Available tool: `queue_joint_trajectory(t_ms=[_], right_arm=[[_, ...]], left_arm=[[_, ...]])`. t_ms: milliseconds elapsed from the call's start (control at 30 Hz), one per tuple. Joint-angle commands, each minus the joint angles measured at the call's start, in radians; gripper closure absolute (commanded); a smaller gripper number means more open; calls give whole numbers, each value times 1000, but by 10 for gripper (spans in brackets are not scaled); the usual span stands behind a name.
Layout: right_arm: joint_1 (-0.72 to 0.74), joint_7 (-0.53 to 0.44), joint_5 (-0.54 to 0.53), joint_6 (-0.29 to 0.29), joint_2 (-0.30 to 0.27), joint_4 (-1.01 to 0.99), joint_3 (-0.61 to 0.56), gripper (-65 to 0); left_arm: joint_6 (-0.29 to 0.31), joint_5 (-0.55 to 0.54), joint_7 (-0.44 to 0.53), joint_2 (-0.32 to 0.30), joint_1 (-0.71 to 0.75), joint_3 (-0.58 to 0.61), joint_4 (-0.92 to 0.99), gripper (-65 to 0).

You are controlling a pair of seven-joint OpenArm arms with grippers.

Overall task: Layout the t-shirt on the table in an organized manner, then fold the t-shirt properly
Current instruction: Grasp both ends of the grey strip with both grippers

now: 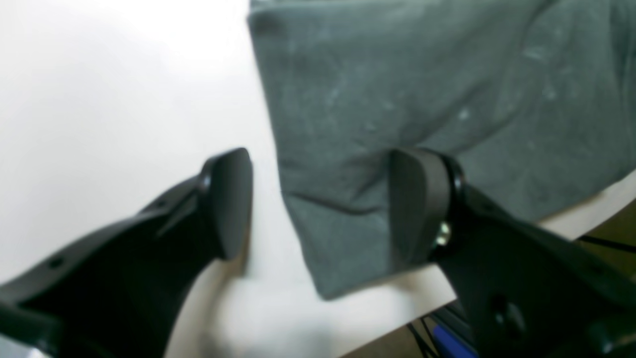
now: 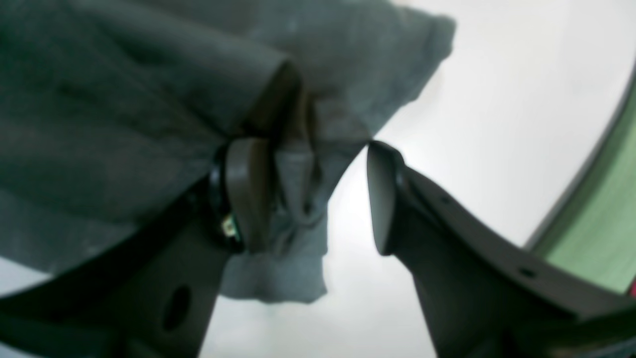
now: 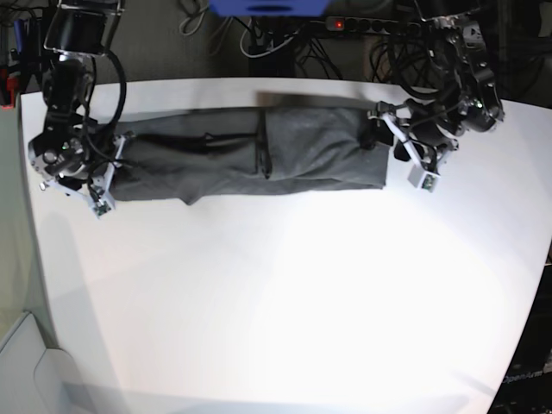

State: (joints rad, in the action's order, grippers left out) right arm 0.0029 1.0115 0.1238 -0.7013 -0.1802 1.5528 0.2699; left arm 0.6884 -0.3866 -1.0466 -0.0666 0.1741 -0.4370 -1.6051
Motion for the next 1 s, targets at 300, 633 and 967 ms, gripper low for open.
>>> queue_joint_trajectory(t_ms=[300,633,967], right_arm=[[9,0,15,3,-5,-119,9,-311],[3,2,14,3,3,-219,9,-135],[1,3,14,3,14,-194,7,0]], left_arm=[[4,-16,13,-3,-6,-4,-10,-422],[4,-15,13,-2,-20,-4,-5,-421],[3,-15,13,-2,-32,-4,58,-22]])
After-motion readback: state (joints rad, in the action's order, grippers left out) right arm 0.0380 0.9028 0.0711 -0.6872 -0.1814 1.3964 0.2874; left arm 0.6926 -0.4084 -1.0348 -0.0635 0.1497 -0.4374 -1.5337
